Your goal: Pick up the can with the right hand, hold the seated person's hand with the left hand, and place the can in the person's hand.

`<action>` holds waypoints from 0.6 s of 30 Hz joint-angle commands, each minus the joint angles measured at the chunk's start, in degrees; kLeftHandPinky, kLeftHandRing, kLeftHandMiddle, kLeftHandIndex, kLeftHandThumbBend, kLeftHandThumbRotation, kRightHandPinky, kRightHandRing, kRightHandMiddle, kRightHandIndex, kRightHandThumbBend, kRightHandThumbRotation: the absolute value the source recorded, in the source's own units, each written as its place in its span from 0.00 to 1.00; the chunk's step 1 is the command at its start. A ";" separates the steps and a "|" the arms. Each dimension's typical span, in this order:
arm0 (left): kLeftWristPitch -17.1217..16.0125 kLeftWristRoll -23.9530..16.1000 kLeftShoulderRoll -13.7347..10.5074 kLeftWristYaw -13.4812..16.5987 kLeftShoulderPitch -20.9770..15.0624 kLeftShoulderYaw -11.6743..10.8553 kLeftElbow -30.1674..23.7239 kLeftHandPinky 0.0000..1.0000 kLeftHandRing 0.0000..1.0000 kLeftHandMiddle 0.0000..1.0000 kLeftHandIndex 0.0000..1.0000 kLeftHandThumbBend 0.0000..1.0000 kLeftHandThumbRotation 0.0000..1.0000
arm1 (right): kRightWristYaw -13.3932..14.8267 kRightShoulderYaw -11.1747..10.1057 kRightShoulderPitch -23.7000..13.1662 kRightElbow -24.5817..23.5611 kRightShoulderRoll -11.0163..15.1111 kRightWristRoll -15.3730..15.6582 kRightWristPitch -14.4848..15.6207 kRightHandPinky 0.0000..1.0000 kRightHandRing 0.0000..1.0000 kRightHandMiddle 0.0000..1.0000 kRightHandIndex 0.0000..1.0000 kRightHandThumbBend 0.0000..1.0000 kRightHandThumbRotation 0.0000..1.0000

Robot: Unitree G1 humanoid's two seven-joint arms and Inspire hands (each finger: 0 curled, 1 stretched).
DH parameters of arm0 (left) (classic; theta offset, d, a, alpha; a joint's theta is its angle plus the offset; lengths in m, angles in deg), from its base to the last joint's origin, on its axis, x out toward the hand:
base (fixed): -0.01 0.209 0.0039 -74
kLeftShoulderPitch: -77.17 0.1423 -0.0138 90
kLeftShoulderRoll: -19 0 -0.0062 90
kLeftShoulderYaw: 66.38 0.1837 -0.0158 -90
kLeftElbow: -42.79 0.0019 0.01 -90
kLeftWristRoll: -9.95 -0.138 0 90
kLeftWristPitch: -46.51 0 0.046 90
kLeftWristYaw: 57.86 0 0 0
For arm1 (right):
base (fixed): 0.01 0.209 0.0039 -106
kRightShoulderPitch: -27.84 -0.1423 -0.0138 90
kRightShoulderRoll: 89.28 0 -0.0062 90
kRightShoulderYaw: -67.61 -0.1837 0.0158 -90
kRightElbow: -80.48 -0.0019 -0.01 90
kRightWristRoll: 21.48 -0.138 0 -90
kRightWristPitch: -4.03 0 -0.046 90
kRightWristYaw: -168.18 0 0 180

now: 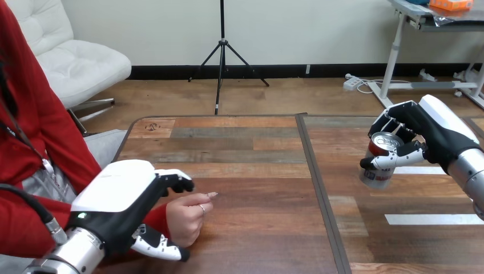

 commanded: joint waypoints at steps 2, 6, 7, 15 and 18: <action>0.47 -1.12 -0.67 2.88 -3.96 0.08 1.75 0.62 0.72 0.75 0.73 1.00 0.19 | 0.38 -2.05 -2.00 -3.76 2.39 -1.67 -1.24 0.43 0.40 0.47 0.48 0.76 0.00; 0.56 -1.64 -0.62 4.05 -4.16 0.11 2.56 0.62 0.72 0.75 0.74 1.00 0.18 | 0.26 -2.17 -1.87 -4.03 2.40 -1.91 -1.36 0.43 0.40 0.47 0.48 0.76 0.00; 0.60 -1.75 -0.62 4.24 -4.19 0.13 2.69 0.62 0.72 0.75 0.74 1.00 0.18 | 0.21 -2.20 -1.84 -4.10 2.39 -1.98 -1.36 0.43 0.40 0.47 0.48 0.76 0.00; 1.33 -3.16 -0.82 5.94 -4.67 0.30 3.73 0.63 0.73 0.76 0.75 1.00 0.19 | -0.03 -2.23 -1.53 -4.65 2.49 -2.57 -1.54 0.43 0.40 0.47 0.48 0.76 0.00; 1.77 -3.83 -0.88 6.37 -4.79 0.36 3.90 0.63 0.74 0.77 0.75 1.00 0.20 | -0.12 -2.22 -1.47 -4.67 2.51 -2.88 -1.79 0.44 0.40 0.47 0.48 0.76 0.00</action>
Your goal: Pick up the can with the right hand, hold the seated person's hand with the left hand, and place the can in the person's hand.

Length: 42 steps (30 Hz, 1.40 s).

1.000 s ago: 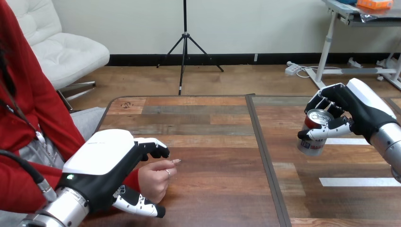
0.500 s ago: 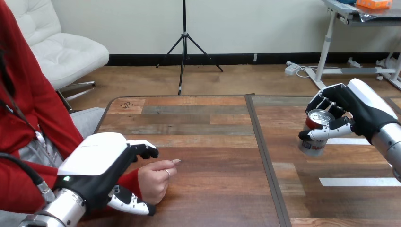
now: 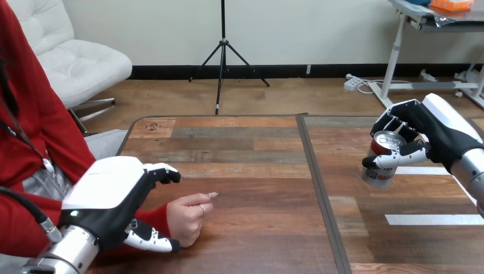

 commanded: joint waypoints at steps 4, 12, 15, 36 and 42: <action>0.74 -1.60 -0.69 2.85 -3.89 0.26 0.89 0.64 0.74 0.77 0.75 1.00 0.20 | 0.07 -2.11 -2.20 -3.41 1.90 -1.89 -2.28 0.44 0.40 0.47 0.48 0.76 0.00; 1.44 -1.94 -0.92 3.94 -4.32 0.17 1.75 0.64 0.74 0.77 0.75 1.00 0.20 | -0.03 -2.27 -2.19 -3.18 1.97 -2.06 -3.21 0.43 0.39 0.46 0.48 0.77 0.00; 1.67 -1.73 -1.07 4.03 -4.47 0.08 2.10 0.63 0.74 0.77 0.75 1.00 0.20 | 0.10 -2.24 -2.17 -3.23 2.01 -1.90 -3.41 0.43 0.39 0.46 0.48 0.77 0.00; 5.52 -0.22 -2.82 -2.27 -6.88 0.85 3.46 0.64 0.75 0.78 0.77 1.00 0.20 | -0.77 -2.43 -2.67 -3.63 2.02 -2.09 -1.99 0.40 0.37 0.46 0.48 0.75 0.00; 7.46 0.84 -3.58 -6.72 -7.87 1.25 2.76 0.67 0.77 0.80 0.79 1.00 0.20 | -0.75 -2.54 -2.90 -3.54 2.08 -2.09 -2.30 0.40 0.38 0.46 0.48 0.75 0.00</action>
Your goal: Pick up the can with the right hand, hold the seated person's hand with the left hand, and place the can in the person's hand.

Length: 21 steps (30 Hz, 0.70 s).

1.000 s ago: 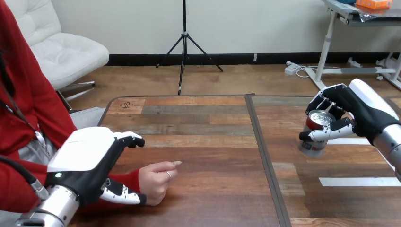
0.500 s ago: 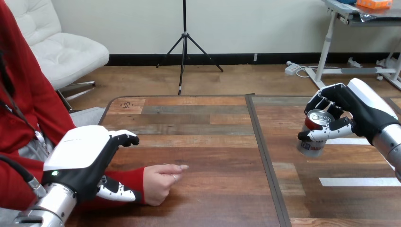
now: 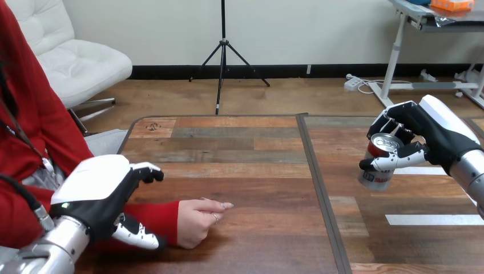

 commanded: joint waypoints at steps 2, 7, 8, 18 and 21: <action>1.40 1.78 -1.84 -3.55 -4.66 0.94 -0.08 0.68 0.78 0.80 0.79 1.00 0.20 | 0.67 -2.33 -3.52 -3.30 2.06 -1.58 -0.62 0.40 0.38 0.46 0.47 0.75 0.00; 1.33 3.63 -2.08 -5.06 -5.52 0.92 0.58 0.69 0.78 0.81 0.80 1.00 0.20 | 1.13 -2.28 -3.75 -3.07 2.13 -1.30 -0.88 0.40 0.38 0.46 0.47 0.77 0.00; 1.43 3.83 -2.30 -5.62 -5.77 1.04 0.70 0.69 0.78 0.81 0.80 1.00 0.20 | 1.24 -2.24 -3.84 -2.92 2.17 -1.21 -0.97 0.40 0.38 0.46 0.47 0.77 0.00; 1.68 5.02 -3.62 -8.59 -7.86 2.01 1.78 0.69 0.78 0.81 0.80 1.00 0.22 | 0.97 -2.28 -4.23 -2.72 2.31 -1.25 -0.56 0.42 0.40 0.47 0.48 0.76 0.00; 1.89 4.95 -3.94 -9.03 -8.53 2.45 2.26 0.69 0.79 0.81 0.80 1.00 0.21 | 0.75 -2.33 -4.20 -3.00 2.33 -1.33 -0.15 0.42 0.40 0.47 0.48 0.76 0.00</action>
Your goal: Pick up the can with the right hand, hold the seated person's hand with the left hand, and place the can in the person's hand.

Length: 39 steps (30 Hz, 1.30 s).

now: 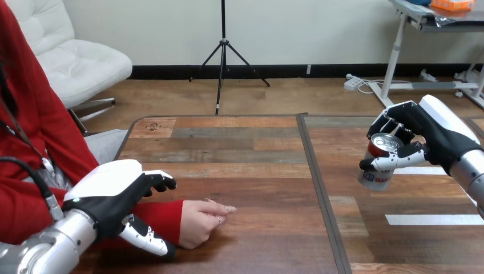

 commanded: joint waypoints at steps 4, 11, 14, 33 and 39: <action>0.30 -0.09 -2.45 -0.76 -5.46 1.01 1.53 0.69 0.78 0.81 0.80 1.00 0.20 | 0.53 -2.31 -4.17 -3.44 2.41 -1.36 0.23 0.42 0.40 0.47 0.48 0.75 0.00; -0.14 -1.25 -2.94 -0.24 -7.19 2.34 3.68 0.68 0.78 0.80 0.80 1.00 0.19 | 0.45 -2.40 -4.22 -3.62 2.49 -1.49 0.07 0.42 0.40 0.47 0.48 0.75 0.00; -0.65 -1.67 -3.13 0.58 -7.87 2.99 4.81 0.68 0.77 0.80 0.79 1.00 0.18 | 0.30 -2.49 -4.39 -3.22 2.42 -1.75 -0.24 0.42 0.40 0.47 0.48 0.75 0.00; -0.99 -6.16 -3.99 2.82 -11.71 7.08 10.18 0.68 0.77 0.79 0.78 1.00 0.10 | -0.07 -2.76 -4.86 -2.76 2.16 -2.16 -0.02 0.39 0.38 0.47 0.48 0.76 0.00; -1.53 -6.75 -4.07 3.24 -12.96 8.22 12.29 0.69 0.77 0.79 0.78 1.00 0.11 | -0.34 -2.84 -4.84 -2.89 2.16 -2.57 -0.08 0.39 0.38 0.47 0.48 0.75 0.00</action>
